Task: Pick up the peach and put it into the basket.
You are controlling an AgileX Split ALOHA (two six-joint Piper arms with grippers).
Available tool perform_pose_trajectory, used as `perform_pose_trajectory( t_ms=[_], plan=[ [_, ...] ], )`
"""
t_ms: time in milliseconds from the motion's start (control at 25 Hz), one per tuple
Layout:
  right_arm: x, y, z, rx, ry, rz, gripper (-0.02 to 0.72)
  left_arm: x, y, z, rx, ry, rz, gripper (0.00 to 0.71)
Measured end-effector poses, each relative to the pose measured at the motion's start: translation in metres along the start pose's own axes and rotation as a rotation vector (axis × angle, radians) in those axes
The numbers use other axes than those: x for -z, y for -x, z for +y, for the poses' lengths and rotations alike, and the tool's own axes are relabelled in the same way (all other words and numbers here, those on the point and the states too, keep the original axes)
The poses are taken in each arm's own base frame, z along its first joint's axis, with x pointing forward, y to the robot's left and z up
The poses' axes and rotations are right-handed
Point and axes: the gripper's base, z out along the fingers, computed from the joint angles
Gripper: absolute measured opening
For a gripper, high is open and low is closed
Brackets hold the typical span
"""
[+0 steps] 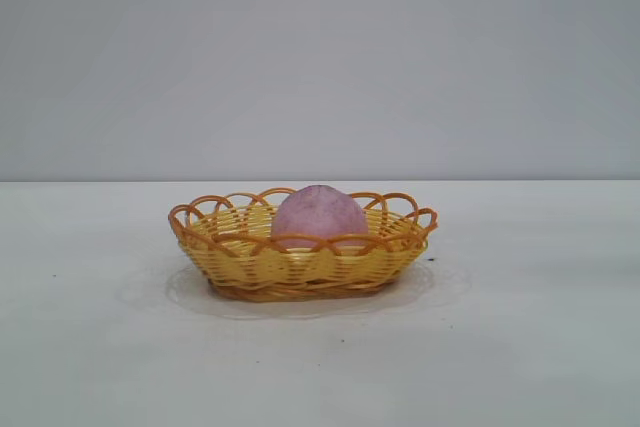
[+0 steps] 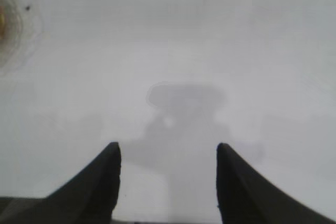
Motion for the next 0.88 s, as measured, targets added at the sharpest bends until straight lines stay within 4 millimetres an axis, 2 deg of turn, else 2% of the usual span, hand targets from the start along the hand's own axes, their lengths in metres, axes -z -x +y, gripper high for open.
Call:
perform_pose_trajectory(
  t_ms=[120,320,600,880],
  plan=[
    [0.006,-0.021,0.0,0.005,0.001,-0.084,0.389,0.0,0.0,0.0,0.0,0.0,0.0,0.337],
    [-0.006,-0.05,-0.003,0.014,-0.018,-0.1,0.389,0.0,0.0,0.0,0.0,0.0,0.002,0.337],
    [0.003,-0.062,-0.003,0.021,-0.022,-0.205,0.389,0.0,0.0,0.0,0.0,0.0,0.002,0.337],
    [0.022,-0.087,-0.003,0.035,-0.025,-0.411,0.389,0.0,0.0,0.0,0.0,0.0,0.002,0.337]
  ],
)
